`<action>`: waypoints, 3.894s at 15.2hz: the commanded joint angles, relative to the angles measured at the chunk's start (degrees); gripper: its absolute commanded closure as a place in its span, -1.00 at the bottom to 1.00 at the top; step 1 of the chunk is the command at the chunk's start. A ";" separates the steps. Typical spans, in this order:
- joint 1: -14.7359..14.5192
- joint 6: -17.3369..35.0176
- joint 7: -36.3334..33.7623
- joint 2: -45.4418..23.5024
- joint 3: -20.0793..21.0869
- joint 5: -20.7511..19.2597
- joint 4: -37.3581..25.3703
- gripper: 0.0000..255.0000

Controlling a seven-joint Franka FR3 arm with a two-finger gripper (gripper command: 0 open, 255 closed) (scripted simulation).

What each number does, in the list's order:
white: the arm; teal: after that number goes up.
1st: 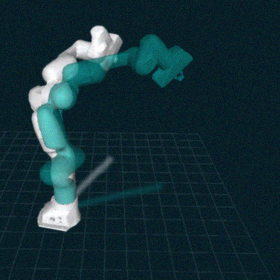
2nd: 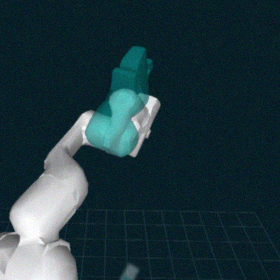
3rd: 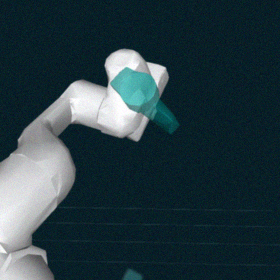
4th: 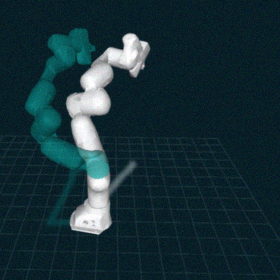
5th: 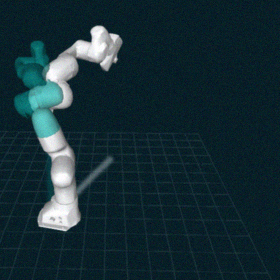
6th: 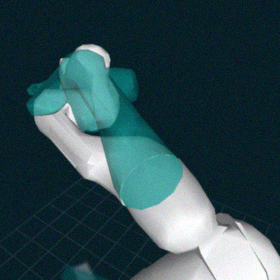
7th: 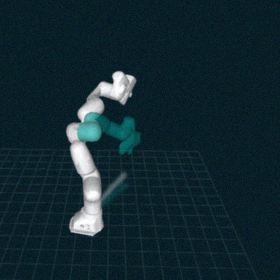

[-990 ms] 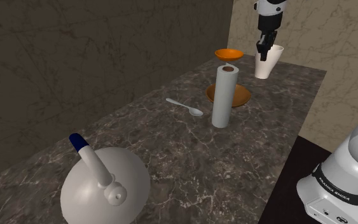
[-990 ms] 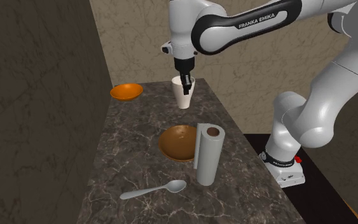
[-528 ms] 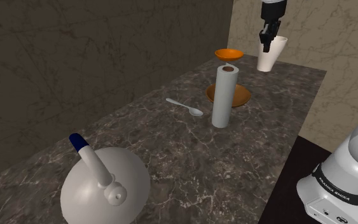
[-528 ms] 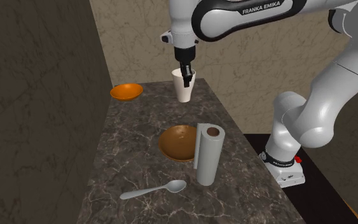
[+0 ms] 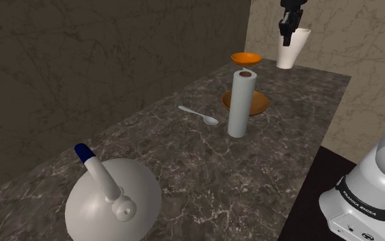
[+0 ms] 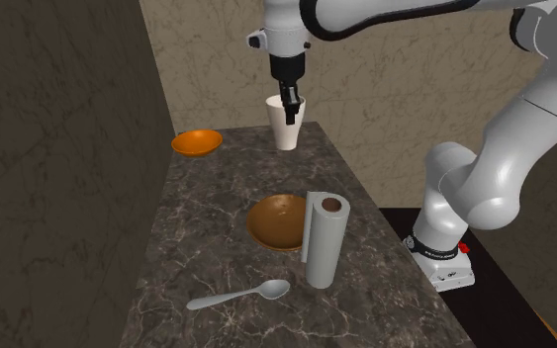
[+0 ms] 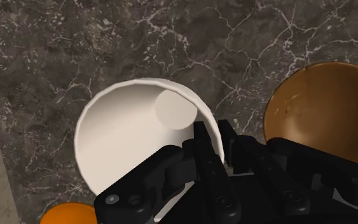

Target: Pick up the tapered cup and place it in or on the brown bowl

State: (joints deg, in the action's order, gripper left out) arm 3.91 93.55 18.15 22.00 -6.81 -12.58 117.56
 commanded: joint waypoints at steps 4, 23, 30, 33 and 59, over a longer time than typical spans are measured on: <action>-2.37 -3.28 -6.10 0.90 4.72 2.07 -1.15 1.00; -8.26 -5.92 -22.71 -2.64 16.64 7.48 -4.91 1.00; -8.38 -0.59 -23.26 -1.97 16.65 7.60 1.11 1.00; -8.42 1.69 -23.51 -1.87 16.68 7.62 3.50 1.00; -8.62 -1.26 -24.05 -2.96 17.24 7.73 -0.46 -1.00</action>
State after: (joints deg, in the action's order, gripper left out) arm -4.73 92.53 -5.93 19.13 10.44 -4.84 117.40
